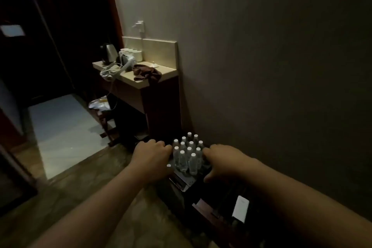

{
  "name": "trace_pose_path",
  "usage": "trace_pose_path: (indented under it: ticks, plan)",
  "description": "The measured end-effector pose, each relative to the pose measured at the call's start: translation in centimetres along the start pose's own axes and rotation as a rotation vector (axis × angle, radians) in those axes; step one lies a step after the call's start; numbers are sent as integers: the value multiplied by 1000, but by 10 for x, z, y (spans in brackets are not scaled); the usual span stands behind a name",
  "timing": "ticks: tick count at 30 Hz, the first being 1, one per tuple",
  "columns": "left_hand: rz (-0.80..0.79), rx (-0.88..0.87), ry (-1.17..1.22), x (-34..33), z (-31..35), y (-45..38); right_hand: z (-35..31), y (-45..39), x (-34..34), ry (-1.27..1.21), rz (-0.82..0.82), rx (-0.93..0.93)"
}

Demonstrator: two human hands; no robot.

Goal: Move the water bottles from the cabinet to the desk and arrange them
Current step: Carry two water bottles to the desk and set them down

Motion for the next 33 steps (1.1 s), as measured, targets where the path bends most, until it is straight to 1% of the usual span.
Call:
trace_pose_path:
  ticks: [6,9,12,16,20,24,28,33]
  plan:
    - [26,-30,66,-60,-44,-99,31,-102,-7,-15,64,-148]
    - [47,9,97,-99,-66,-153,54,-158,-17,-54,70,-192]
    - [23,0,141,-136,-78,-204,80,-209,-29,-146,80,-267]
    - [-9,-40,181,-185,-89,-262,120,-265,-60,-219,109,-416]
    - [-58,-98,235,-247,-89,-310,151,-304,-106,-280,68,-547]
    - [-96,-150,303,-321,-77,-352,176,-335,-170,-346,3,-663]
    - [-131,-181,417,-407,-65,-390,200,-360,-236,-425,17,-787]
    - [-228,-151,586,-513,-48,-413,229,-383,-313,-504,54,-929]
Point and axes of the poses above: each hand's wrist, its own y-axis away from the middle knuckle, its own x-axis out of the back of the hand, z = x × y, the point moved 8 cm from there along -y, towards the middle knuckle, and after that the axes turned 6 degrees about -y, right-handed, at the moved point
